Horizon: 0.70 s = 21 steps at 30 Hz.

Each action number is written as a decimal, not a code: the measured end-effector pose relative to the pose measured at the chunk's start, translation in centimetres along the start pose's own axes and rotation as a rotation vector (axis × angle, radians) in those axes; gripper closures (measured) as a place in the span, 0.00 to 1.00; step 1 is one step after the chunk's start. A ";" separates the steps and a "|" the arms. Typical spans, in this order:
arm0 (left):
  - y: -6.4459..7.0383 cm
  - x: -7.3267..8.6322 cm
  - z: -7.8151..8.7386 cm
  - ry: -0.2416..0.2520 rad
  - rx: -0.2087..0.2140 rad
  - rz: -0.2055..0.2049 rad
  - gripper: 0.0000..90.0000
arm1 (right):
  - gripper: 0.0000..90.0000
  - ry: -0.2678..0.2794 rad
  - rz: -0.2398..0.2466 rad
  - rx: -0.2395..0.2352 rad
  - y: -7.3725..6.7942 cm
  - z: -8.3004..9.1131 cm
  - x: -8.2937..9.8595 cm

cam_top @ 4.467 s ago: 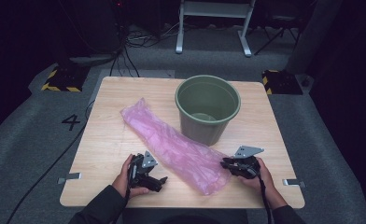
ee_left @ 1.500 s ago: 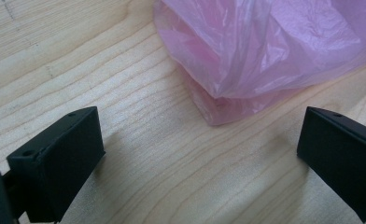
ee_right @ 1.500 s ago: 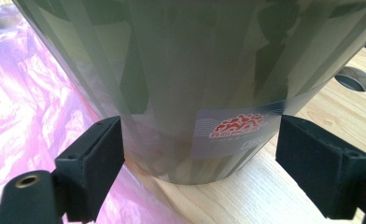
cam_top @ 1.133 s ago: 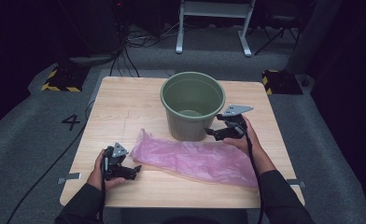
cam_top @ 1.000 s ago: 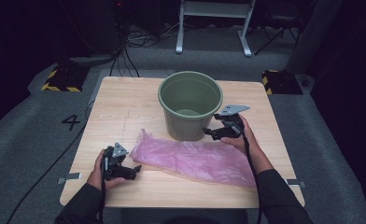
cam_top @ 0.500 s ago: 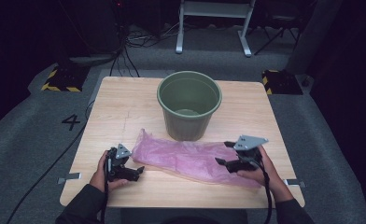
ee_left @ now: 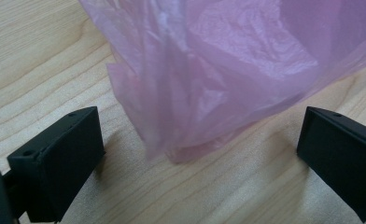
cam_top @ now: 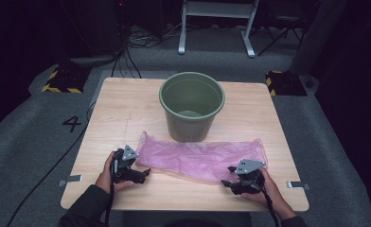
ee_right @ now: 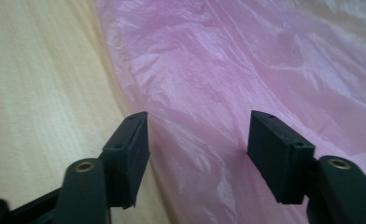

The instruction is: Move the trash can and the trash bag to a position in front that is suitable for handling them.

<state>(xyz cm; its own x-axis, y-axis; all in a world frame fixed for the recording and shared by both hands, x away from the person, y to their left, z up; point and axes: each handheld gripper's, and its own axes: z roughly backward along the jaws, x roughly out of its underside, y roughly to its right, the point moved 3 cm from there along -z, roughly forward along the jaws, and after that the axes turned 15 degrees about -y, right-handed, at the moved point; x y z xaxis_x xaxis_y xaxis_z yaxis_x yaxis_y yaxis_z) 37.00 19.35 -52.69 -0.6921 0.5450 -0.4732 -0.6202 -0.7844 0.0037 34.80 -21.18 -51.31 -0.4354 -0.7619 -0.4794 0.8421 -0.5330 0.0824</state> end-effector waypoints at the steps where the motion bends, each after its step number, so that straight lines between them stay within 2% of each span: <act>1: 0.0 0.0 0.0 -0.002 -0.001 -0.001 0.00 | 0.48 0.006 -0.009 0.006 0.3 -0.1 0.1; 2: 0.0 0.0 0.0 -0.002 -0.001 -0.001 0.00 | 0.48 0.006 -0.009 0.006 0.3 -0.1 0.1; 5: 0.0 -0.2 -0.1 -0.002 0.001 -0.001 0.00 | 0.49 0.016 -0.051 0.042 1.6 -0.2 0.3; 9: 0.1 -0.7 -0.4 0.002 0.003 0.002 0.00 | 0.50 0.024 -0.096 0.057 3.0 -0.2 0.7; 10: 0.1 -0.7 -0.4 0.002 0.003 0.002 0.00 | 0.50 0.024 -0.096 0.057 3.0 -0.2 0.7; 11: 0.1 -1.0 -0.5 0.000 0.003 -0.001 0.00 | 0.53 0.026 -0.113 0.069 3.7 -0.1 1.1; 16: 0.3 -1.2 -0.6 0.002 0.006 -0.002 0.00 | 0.69 0.034 -0.155 0.060 5.0 0.2 1.7; 18: 0.3 -1.2 -0.6 0.003 0.005 -0.002 0.00 | 0.69 0.034 -0.154 0.070 5.2 0.2 1.8; 19: 0.2 -1.1 -0.6 0.000 0.001 -0.008 0.00 | 0.67 0.038 -0.154 0.092 5.5 0.2 1.9; 21: 0.3 -1.0 -0.5 -0.001 0.006 -0.012 0.00 | 0.63 0.045 -0.172 0.097 5.9 0.1 2.0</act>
<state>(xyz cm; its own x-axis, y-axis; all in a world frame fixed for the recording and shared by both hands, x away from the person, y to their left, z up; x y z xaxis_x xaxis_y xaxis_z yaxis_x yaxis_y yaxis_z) 37.77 18.43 -52.68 -0.6848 0.5547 -0.4726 -0.6309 -0.7759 0.0035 38.86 -25.86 -51.66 -0.5541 -0.6403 -0.5319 0.7206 -0.6888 0.0786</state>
